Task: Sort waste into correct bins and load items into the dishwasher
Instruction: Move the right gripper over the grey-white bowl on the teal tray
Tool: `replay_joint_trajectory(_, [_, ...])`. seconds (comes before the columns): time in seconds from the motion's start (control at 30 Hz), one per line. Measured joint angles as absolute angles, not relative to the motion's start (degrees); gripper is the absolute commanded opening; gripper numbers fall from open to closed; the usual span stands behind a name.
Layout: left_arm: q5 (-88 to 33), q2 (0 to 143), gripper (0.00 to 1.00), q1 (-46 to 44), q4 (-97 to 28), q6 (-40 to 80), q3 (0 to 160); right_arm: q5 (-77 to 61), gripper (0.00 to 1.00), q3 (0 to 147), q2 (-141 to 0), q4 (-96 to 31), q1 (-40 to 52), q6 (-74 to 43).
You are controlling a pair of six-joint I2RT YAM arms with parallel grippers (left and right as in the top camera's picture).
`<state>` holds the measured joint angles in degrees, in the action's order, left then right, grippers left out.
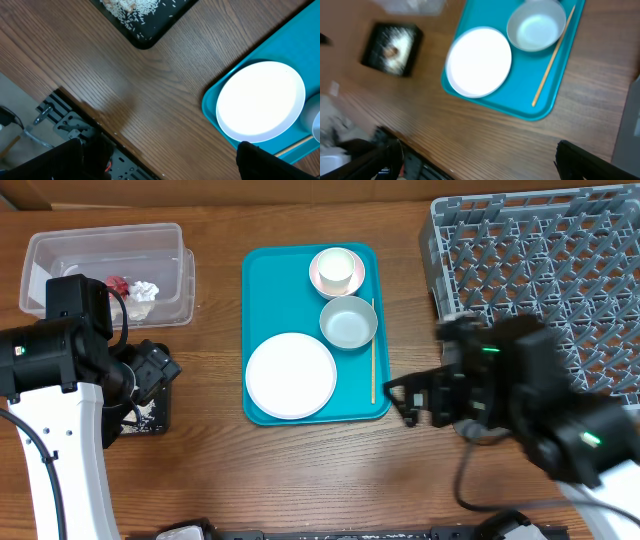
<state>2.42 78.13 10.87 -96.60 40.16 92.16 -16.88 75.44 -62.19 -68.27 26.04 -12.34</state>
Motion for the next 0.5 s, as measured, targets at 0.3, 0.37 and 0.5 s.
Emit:
replay_joint_trajectory(0.3, [2.42, 78.13, 1.00, 10.87, -96.60, 40.16, 92.16, -1.67, 1.00, 75.46, -82.43, -63.94, 40.77, -16.32])
replay_joint_trajectory(0.37, [2.42, 78.13, 1.00, 10.87, -96.60, 40.16, 92.16, -0.51, 1.00, 75.46, -86.80, -62.48, 41.67, -16.53])
replay_joint_trajectory(0.5, [2.42, 78.13, 1.00, 10.87, -96.60, 40.16, 92.16, -0.34, 1.00, 75.46, -93.49, -59.07, 42.00, -16.73])
